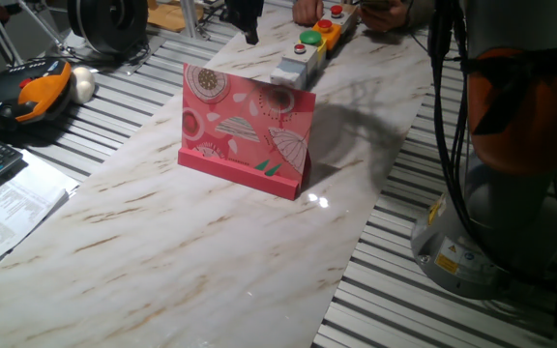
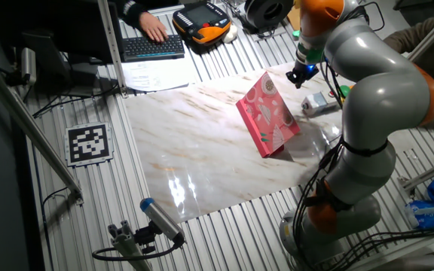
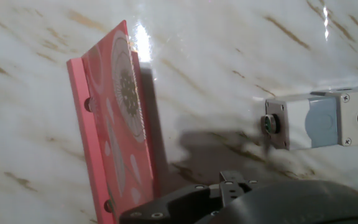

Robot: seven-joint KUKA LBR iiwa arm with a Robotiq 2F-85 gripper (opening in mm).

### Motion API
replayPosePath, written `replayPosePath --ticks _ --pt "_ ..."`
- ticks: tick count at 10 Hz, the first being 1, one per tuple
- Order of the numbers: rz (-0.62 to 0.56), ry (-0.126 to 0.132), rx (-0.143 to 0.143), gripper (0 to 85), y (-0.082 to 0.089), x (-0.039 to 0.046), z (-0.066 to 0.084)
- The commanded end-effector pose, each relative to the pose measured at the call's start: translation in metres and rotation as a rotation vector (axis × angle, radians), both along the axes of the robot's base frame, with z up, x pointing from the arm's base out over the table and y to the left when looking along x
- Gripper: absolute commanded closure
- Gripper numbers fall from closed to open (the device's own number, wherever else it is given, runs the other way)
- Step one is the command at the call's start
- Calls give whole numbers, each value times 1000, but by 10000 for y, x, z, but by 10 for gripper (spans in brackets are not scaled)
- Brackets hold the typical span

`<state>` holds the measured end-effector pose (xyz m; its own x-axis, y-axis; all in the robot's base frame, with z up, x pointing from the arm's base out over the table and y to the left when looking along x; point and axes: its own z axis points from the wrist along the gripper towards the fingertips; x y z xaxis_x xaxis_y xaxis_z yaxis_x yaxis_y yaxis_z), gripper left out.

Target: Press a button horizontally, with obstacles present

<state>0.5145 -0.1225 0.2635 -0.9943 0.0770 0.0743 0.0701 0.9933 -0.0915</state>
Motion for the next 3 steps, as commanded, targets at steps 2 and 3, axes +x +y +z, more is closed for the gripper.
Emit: replayPosePath --ticks 2,3 --pt "14 6 -14 850 -4 1 3" --pt "17 14 -14 850 2 -4 2"
